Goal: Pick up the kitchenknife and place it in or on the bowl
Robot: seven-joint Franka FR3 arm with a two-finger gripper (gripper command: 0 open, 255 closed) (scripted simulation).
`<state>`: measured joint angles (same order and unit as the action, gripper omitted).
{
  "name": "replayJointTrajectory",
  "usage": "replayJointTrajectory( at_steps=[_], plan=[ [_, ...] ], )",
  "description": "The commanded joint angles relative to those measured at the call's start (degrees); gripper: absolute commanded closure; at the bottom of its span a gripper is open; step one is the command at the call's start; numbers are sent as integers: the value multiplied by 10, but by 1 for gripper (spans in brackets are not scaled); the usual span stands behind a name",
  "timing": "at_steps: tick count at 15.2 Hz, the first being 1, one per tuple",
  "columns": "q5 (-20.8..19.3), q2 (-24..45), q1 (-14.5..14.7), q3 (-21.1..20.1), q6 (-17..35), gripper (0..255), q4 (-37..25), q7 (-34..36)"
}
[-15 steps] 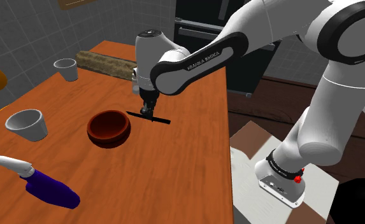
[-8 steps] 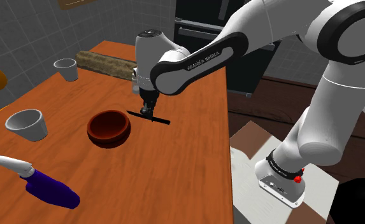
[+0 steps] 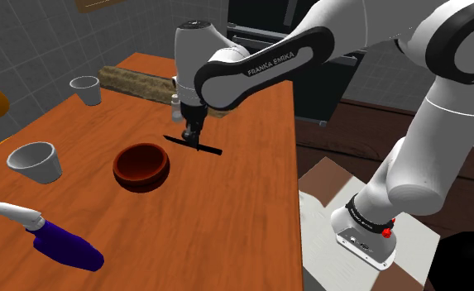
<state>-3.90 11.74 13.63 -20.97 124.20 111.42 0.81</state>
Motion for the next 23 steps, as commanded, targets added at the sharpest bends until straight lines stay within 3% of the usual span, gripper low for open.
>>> replayJointTrajectory(
  at_steps=[1, 23],
  plan=[
    [2, -4, 0, -1, -15, 255, -11, -1],
    [21, -45, -3, -5, -174, 255, -132, -12]
  ],
)
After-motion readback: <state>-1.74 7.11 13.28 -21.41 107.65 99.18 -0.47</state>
